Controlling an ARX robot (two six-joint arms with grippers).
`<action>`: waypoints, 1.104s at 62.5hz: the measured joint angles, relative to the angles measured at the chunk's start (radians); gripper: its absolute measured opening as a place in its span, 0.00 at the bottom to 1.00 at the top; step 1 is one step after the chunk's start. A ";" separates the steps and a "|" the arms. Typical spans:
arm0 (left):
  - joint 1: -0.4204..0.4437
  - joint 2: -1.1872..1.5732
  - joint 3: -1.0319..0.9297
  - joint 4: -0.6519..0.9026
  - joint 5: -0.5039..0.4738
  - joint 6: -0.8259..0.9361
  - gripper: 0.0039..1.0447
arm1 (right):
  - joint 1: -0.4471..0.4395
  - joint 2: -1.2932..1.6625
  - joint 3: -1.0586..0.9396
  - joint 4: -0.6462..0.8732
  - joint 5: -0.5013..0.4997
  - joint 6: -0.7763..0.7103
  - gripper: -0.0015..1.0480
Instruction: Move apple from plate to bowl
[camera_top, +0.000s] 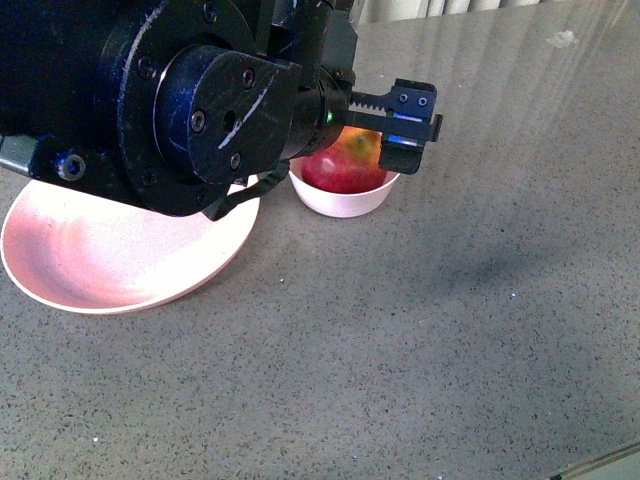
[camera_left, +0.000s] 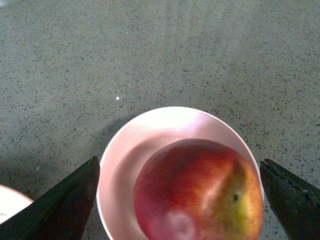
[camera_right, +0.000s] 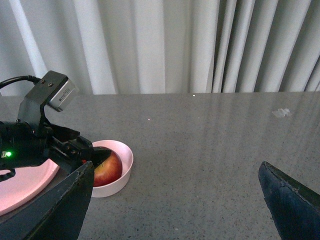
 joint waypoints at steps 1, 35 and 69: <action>0.000 0.000 0.000 0.000 0.000 0.000 0.92 | 0.000 0.000 0.000 0.000 0.000 0.000 0.91; 0.103 -0.211 -0.225 0.107 0.000 -0.031 0.92 | 0.000 0.000 0.000 0.000 0.000 0.000 0.91; 0.406 -0.665 -0.949 0.772 -0.339 0.050 0.26 | 0.000 0.000 0.000 0.000 0.000 0.000 0.91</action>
